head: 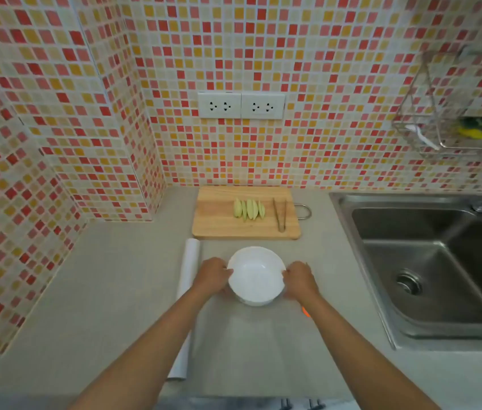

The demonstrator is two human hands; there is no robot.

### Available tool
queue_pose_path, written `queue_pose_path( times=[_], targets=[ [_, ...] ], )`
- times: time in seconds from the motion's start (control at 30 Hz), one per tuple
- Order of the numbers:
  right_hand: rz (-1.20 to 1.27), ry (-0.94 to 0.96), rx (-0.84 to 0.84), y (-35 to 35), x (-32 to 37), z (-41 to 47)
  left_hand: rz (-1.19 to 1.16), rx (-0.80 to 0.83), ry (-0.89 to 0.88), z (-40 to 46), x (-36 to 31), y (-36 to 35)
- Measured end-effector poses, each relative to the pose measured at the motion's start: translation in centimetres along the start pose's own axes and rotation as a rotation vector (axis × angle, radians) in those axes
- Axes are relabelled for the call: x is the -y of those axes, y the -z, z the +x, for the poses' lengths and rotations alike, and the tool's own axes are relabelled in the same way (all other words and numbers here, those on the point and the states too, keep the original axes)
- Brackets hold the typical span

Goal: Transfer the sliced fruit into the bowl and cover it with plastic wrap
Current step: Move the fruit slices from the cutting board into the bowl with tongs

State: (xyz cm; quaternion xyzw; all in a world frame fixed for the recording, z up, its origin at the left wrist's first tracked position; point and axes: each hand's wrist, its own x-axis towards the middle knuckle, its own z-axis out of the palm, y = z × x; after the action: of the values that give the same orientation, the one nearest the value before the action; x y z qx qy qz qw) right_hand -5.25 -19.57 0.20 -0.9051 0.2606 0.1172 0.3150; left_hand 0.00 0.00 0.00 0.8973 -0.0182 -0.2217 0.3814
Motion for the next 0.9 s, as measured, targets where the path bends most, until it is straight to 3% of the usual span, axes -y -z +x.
queue_pose_path(
  times=[0.2, 0.57, 0.9],
  targets=[
    [0.157, 0.005, -0.011, 0.9, 0.5, 1.6, -0.104, -0.040, 0.019, 1.6, -0.1, -0.4],
    [0.236, 0.013, 0.053, 2.0, 2.8, 5.8, -0.111, -0.072, 0.034, 5.4, -2.3, 1.7],
    [0.135, -0.068, 0.058, 1.6, 2.9, 7.1, -0.133, -0.059, 0.038, 6.6, -1.2, 1.7]
  ],
)
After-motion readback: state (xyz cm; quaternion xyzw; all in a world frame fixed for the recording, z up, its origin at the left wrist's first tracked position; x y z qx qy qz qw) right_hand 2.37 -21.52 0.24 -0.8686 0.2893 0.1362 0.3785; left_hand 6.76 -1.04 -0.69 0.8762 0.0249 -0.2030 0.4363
